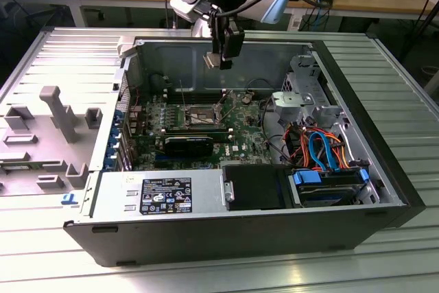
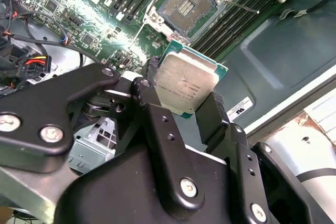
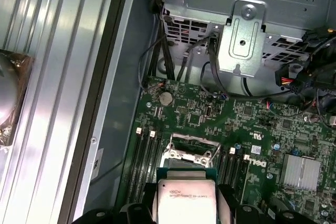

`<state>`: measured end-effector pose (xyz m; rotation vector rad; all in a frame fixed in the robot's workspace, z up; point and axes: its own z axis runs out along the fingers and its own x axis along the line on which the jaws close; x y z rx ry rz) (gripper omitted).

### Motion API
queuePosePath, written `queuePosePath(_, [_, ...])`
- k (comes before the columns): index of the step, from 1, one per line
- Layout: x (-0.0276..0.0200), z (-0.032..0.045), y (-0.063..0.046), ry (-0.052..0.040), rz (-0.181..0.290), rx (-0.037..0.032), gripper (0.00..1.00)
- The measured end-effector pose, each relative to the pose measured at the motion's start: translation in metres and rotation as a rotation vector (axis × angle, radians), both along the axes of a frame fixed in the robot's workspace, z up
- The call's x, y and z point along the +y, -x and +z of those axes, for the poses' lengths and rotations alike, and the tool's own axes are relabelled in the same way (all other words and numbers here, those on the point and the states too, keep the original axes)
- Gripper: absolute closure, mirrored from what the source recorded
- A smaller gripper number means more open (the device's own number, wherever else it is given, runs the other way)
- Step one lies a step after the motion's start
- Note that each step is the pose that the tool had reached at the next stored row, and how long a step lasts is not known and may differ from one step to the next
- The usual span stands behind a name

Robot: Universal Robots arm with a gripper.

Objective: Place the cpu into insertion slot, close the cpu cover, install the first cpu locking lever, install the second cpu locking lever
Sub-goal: 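Place the cpu into insertion slot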

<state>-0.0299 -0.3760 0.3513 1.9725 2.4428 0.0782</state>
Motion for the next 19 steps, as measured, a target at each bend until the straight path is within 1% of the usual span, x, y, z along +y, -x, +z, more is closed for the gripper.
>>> queuePosePath(1, [0.0000, -0.0001, 0.0000, 0.0000, -0.006, 0.0000, 0.46])
queuePosePath(5, [0.0000, -0.0013, 0.0000, 0.0001, -0.077, 0.0000, 0.46])
queuePosePath(7, [0.0000, -0.0015, 0.0000, 0.0002, -0.093, 0.0001, 0.46])
queuePosePath(19, [0.0000, -0.0015, 0.0000, 0.0000, -0.097, 0.0000, 0.46])
